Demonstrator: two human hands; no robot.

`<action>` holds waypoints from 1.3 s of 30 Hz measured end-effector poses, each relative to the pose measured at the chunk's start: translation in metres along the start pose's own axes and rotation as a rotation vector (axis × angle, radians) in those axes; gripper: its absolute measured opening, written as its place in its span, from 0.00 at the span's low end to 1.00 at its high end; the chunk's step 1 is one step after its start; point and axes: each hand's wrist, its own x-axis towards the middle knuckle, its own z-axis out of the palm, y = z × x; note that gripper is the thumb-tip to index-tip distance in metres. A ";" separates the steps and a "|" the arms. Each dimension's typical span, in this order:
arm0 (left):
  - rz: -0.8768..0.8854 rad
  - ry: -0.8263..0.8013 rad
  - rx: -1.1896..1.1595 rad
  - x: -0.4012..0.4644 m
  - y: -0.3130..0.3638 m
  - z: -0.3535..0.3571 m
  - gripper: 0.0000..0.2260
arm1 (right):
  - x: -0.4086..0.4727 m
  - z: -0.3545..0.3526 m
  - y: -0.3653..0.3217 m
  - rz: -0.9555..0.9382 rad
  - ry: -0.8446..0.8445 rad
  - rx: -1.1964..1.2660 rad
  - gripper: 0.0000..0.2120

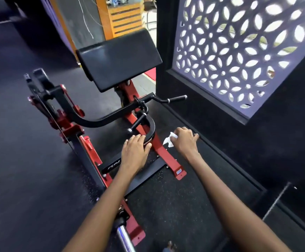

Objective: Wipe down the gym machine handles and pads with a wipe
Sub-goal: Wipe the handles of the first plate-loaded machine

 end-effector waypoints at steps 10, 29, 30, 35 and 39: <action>-0.105 0.047 -0.076 -0.013 -0.015 0.017 0.23 | 0.006 0.007 -0.004 -0.082 -0.018 0.067 0.08; -0.405 0.115 -0.105 0.128 0.007 0.046 0.23 | 0.190 0.032 -0.001 -0.164 -0.281 0.434 0.07; -0.412 0.114 -0.097 0.136 0.002 0.047 0.23 | 0.200 0.038 -0.004 -0.161 -0.288 0.473 0.07; -0.397 0.093 -0.091 0.184 -0.036 0.058 0.22 | 0.246 0.068 -0.028 -0.094 -0.312 0.589 0.08; -0.319 0.071 -0.070 0.235 -0.085 0.073 0.22 | 0.283 0.101 -0.045 -0.009 -0.345 0.645 0.05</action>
